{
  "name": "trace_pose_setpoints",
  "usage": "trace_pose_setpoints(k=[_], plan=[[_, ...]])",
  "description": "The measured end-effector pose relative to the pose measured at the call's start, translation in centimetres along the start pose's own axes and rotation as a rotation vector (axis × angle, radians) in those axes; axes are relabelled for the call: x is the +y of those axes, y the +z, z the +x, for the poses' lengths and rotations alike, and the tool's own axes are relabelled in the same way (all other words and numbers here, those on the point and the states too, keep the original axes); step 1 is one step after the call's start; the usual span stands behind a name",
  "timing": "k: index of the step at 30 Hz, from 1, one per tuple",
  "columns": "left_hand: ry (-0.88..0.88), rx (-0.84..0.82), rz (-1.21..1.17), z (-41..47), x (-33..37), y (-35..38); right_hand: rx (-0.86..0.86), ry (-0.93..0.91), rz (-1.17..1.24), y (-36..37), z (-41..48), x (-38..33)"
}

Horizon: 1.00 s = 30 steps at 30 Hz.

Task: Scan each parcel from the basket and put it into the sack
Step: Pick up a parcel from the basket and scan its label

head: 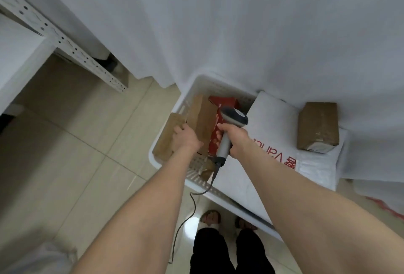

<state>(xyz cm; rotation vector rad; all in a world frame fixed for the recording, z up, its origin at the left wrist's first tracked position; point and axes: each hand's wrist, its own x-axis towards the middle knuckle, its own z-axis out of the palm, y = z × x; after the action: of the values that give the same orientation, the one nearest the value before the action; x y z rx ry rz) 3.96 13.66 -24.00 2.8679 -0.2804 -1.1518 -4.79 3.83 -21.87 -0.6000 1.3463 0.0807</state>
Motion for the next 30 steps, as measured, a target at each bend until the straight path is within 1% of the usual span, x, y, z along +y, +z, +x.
trace_pose_setpoints(k=[3,6,9,12,14,17,20,21,23,25,27,29,30], plan=[[-0.030,-0.010,0.020,0.3,0.3,0.4,-0.020,-0.009,-0.014,-0.5,0.8,0.3],[0.026,-0.006,0.033,-0.3,0.7,0.0,-0.037,-0.028,-0.041,-0.9,1.1,0.3],[0.078,-0.003,-0.094,-2.2,1.3,-1.4,0.006,-0.051,-0.015,-1.4,-0.2,-0.2],[0.123,0.008,-0.254,-5.3,1.9,-5.4,0.047,-0.087,0.023,-1.9,-3.8,-2.0],[0.158,0.040,-0.304,-7.8,2.5,-8.8,0.048,-0.112,0.050,-1.9,-8.3,-3.9],[0.247,0.115,-0.274,-12.5,4.0,-14.3,0.029,-0.169,0.134,-1.6,-14.6,-6.7],[0.339,0.168,-0.218,-17.8,6.2,-19.1,-0.015,-0.219,0.171,-0.6,-18.3,-9.0],[0.365,0.164,-0.187,-19.6,7.0,-20.6,-0.037,-0.225,0.187,-0.5,-17.4,-9.5],[0.387,0.134,-0.194,-22.9,8.3,-23.1,-0.078,-0.220,0.217,0.2,-18.4,-10.8],[0.429,0.100,-0.246,-25.8,9.3,-25.3,-0.138,-0.256,0.258,0.8,-23.2,-12.3],[0.519,0.072,-0.277,-28.2,10.1,-27.1,-0.138,-0.315,0.288,1.0,-26.4,-13.6],[0.588,0.009,-0.361,-30.5,10.5,-28.8,-0.123,-0.339,0.247,1.3,-31.1,-14.7],[0.607,-0.025,-0.396,-31.6,10.6,-29.6,-0.116,-0.342,0.244,1.4,-32.1,-15.3]])
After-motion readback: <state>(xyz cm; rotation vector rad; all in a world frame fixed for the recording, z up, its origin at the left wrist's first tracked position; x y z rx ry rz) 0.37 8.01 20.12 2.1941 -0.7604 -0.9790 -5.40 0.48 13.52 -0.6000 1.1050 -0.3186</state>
